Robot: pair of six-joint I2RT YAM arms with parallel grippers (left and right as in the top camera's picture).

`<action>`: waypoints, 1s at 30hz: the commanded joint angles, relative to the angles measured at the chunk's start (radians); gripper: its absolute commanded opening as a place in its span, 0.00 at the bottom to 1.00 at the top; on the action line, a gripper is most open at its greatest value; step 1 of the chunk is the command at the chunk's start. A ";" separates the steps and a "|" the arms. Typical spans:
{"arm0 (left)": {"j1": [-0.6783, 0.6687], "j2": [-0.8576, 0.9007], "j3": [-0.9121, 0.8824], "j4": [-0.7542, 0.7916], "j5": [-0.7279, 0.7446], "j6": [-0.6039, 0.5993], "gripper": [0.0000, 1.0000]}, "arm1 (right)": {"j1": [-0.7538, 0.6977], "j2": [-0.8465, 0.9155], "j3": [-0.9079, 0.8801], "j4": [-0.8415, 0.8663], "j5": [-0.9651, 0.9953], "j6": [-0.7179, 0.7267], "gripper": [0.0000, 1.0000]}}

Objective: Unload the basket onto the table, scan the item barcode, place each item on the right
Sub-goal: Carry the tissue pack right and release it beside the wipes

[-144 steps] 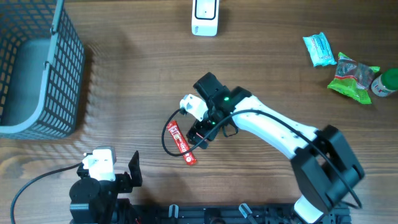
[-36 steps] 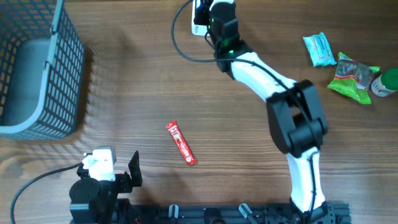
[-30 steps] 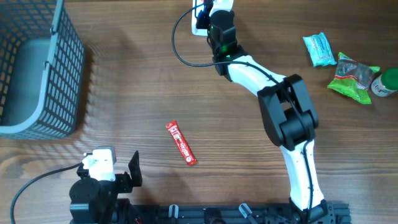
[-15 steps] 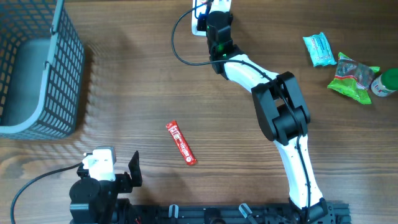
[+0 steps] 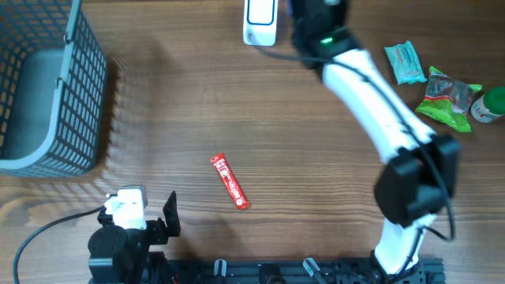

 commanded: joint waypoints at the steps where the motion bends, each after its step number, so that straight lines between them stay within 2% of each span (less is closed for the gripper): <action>1: -0.005 -0.004 -0.006 0.003 -0.010 -0.010 1.00 | -0.140 0.024 -0.018 -0.215 0.138 0.157 0.04; 3: -0.005 -0.004 -0.006 0.003 -0.010 -0.010 1.00 | -0.220 0.026 -0.051 -0.302 0.091 0.238 0.04; 5: -0.005 -0.004 -0.006 0.003 -0.010 -0.010 1.00 | -0.305 0.027 -0.109 -0.311 0.009 0.274 0.04; 11: -0.005 -0.004 -0.006 0.003 -0.010 -0.010 1.00 | -0.495 0.029 -0.333 -0.135 -0.132 0.279 0.04; 15: -0.005 -0.004 -0.006 0.003 -0.010 -0.010 1.00 | -0.566 0.029 -0.446 -0.039 -0.200 0.278 0.04; 21: -0.005 -0.004 -0.006 0.003 -0.010 -0.010 1.00 | -0.632 0.030 -0.514 0.046 -0.215 0.271 0.04; 30: -0.005 -0.004 -0.006 0.003 -0.010 -0.010 1.00 | -0.789 0.030 -0.514 0.045 -0.183 0.264 0.04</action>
